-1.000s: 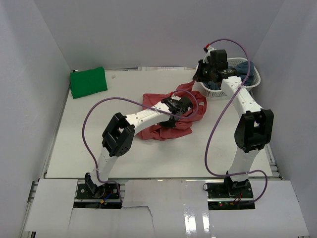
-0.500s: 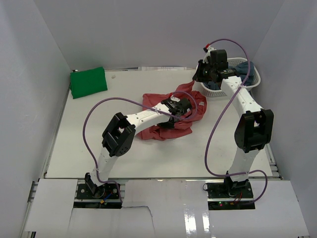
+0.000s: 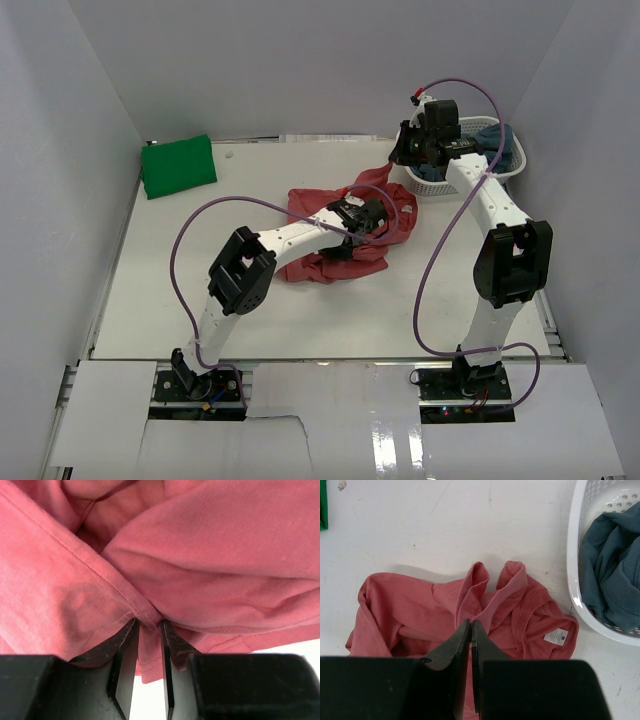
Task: Fold and stack the t-shirts
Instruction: Flatten out the tshirt
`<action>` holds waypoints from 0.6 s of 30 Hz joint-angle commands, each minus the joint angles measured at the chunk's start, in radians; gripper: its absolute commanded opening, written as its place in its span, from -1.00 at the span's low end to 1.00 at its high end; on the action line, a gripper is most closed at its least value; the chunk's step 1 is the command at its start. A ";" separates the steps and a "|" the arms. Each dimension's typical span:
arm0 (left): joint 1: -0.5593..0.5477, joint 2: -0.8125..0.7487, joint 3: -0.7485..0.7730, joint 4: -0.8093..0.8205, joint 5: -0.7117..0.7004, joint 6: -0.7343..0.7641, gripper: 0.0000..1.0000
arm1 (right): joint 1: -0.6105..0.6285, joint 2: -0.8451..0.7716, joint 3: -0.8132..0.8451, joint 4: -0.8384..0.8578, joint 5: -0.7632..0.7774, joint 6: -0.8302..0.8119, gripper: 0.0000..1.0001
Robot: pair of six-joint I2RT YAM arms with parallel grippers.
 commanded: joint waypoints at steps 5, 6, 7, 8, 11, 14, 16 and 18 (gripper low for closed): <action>0.005 0.004 0.048 0.014 -0.013 -0.013 -0.27 | -0.001 0.012 0.015 0.006 -0.019 -0.009 -0.84; 0.005 0.002 0.050 0.014 -0.014 -0.015 -0.26 | -0.001 0.014 0.015 0.006 -0.019 -0.009 -0.85; 0.003 0.002 0.051 0.014 -0.016 -0.015 -0.26 | -0.001 0.014 0.016 0.006 -0.019 -0.009 -0.85; 0.005 0.001 0.053 0.014 -0.017 -0.016 -0.25 | -0.001 0.014 0.016 0.006 -0.020 -0.009 -0.84; 0.003 -0.007 0.057 0.014 -0.022 -0.016 -0.21 | -0.001 0.018 0.021 0.003 -0.023 -0.009 -0.85; 0.005 -0.013 0.061 0.014 -0.034 -0.015 -0.16 | -0.001 0.022 0.024 0.000 -0.028 -0.009 -0.85; 0.005 -0.012 0.059 0.014 -0.050 -0.016 -0.15 | -0.001 0.025 0.025 0.000 -0.029 -0.009 -0.85; 0.005 -0.012 0.051 0.014 -0.076 -0.024 -0.17 | -0.001 0.025 0.025 0.000 -0.033 -0.009 -0.85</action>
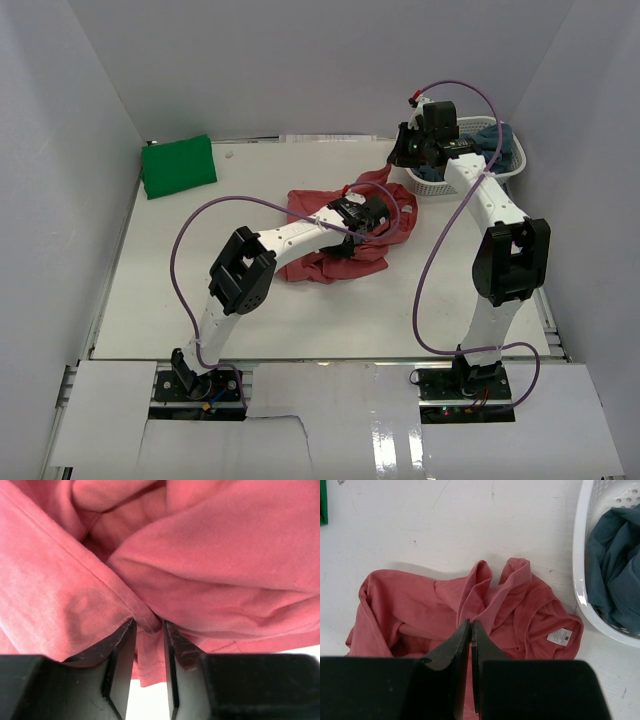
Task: Fold and stack the t-shirts
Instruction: Flatten out the tshirt
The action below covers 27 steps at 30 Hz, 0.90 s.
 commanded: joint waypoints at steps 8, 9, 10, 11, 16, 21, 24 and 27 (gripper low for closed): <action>0.005 0.004 0.013 0.017 -0.122 -0.027 -0.29 | -0.001 0.012 0.030 0.000 -0.021 -0.010 -0.85; 0.005 0.008 0.013 0.018 -0.122 -0.027 -0.30 | -0.001 0.013 0.030 0.000 -0.021 -0.009 -0.85; 0.005 0.011 0.011 0.018 -0.121 -0.027 -0.30 | -0.001 0.013 0.033 0.000 -0.022 -0.009 -0.85; 0.005 0.015 0.008 0.021 -0.121 -0.028 -0.31 | -0.001 0.013 0.033 0.000 -0.022 -0.009 -0.85; 0.005 0.015 -0.010 0.044 -0.119 -0.023 -0.85 | -0.001 0.015 0.035 0.000 -0.022 -0.010 -0.85; 0.009 -0.002 -0.003 0.043 -0.115 -0.013 -1.00 | -0.001 0.013 0.030 -0.002 -0.024 -0.010 -0.85; 0.017 -0.055 0.034 0.037 -0.017 0.004 -1.00 | -0.001 0.007 0.028 -0.002 -0.022 -0.020 -0.85; 0.049 -0.141 0.069 0.037 0.142 0.030 -1.00 | -0.001 0.001 0.036 -0.011 -0.024 -0.027 -0.85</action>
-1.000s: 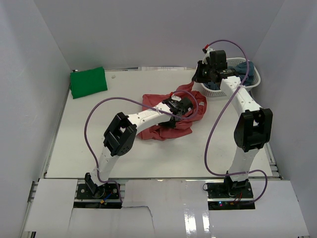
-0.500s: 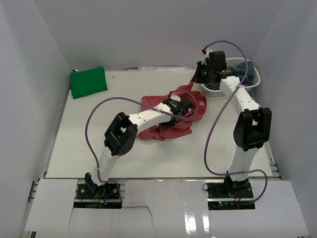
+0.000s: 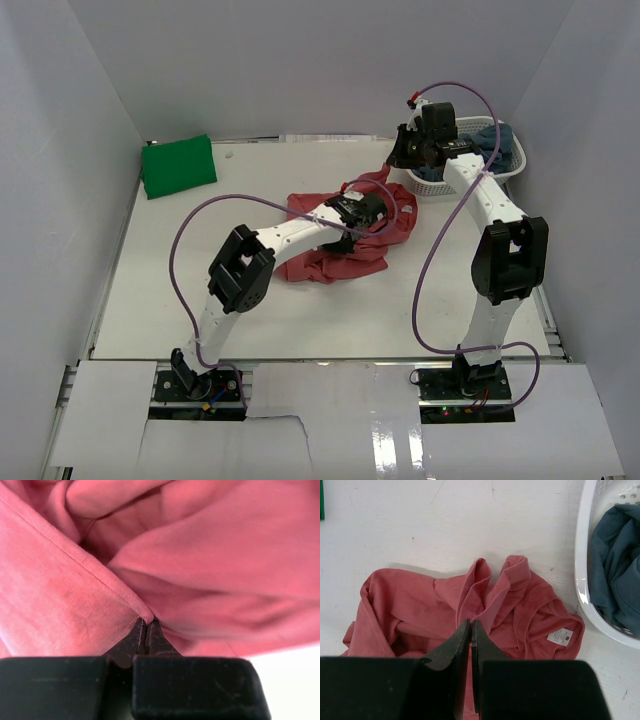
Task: Fold and stack the t-shirts
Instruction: Flatten out the tshirt
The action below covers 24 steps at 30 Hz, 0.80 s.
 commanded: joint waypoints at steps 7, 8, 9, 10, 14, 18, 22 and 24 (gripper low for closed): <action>0.174 -0.369 0.068 -0.007 0.335 0.108 -1.00 | -0.001 -0.083 0.066 -0.001 -0.016 -0.041 -0.85; 0.197 -0.414 0.060 -0.009 0.353 0.133 -1.00 | -0.001 -0.092 0.076 -0.006 -0.016 -0.043 -0.85; 0.221 -0.438 0.048 -0.006 0.378 0.145 -1.00 | -0.001 -0.113 0.082 -0.012 -0.016 -0.046 -0.85; 0.273 -0.459 0.016 0.000 0.422 0.156 -1.00 | -0.001 -0.124 0.085 -0.017 -0.022 -0.047 -0.85; 0.380 -0.574 -0.128 0.065 0.497 0.225 -1.00 | -0.001 -0.211 0.057 -0.018 -0.046 -0.044 -0.84; 0.453 -0.727 -0.286 0.137 0.548 0.263 -1.00 | 0.001 -0.328 0.030 -0.036 -0.017 -0.053 -0.85; 0.540 -0.846 -0.409 0.218 0.617 0.282 -1.00 | -0.001 -0.408 0.046 -0.082 0.010 -0.072 -0.85; 0.586 -0.890 -0.435 0.235 0.645 0.302 -1.00 | -0.001 -0.458 0.047 -0.095 0.021 -0.076 -0.85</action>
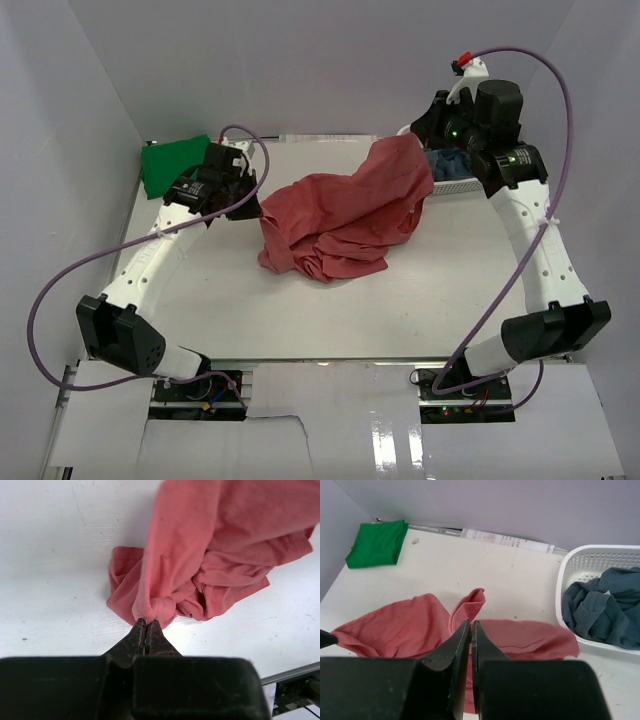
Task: Fold and stack the t-shirts
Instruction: Flatten out the tshirt
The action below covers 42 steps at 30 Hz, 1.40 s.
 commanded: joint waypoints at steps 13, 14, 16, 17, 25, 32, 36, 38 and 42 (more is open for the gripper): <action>0.139 -0.356 -0.082 0.219 0.019 0.001 -1.00 | -0.001 -0.400 -0.121 0.048 0.062 -0.072 -0.85; 0.137 -0.376 -0.094 0.225 0.013 -0.008 -1.00 | -0.001 -0.441 -0.124 0.049 0.064 -0.083 -0.85; 0.139 -0.428 -0.134 0.253 -0.001 -0.013 -1.00 | -0.001 -0.478 -0.119 0.052 0.059 -0.097 -0.84; 0.139 -0.448 -0.145 0.264 -0.005 -0.014 -1.00 | -0.001 -0.514 -0.113 0.060 0.058 -0.112 -0.85; 0.137 -0.617 -0.168 0.368 -0.087 0.000 -1.00 | -0.001 -0.630 0.019 0.108 0.010 -0.212 -0.85; 0.139 -0.775 -0.113 0.438 -0.154 0.023 -1.00 | -0.007 -0.747 0.066 0.186 -0.033 -0.221 -0.84; 0.139 -0.803 -0.035 0.426 -0.167 0.049 -1.00 | -0.012 -0.775 0.123 0.197 -0.050 -0.209 -0.85; 0.139 -0.812 -0.025 0.422 -0.163 0.041 -1.00 | -0.015 -0.781 0.160 0.207 -0.062 -0.203 -0.85; 0.139 -0.844 -0.044 0.448 -0.176 0.018 -1.00 | -0.024 -0.778 0.217 0.229 -0.060 -0.212 -0.85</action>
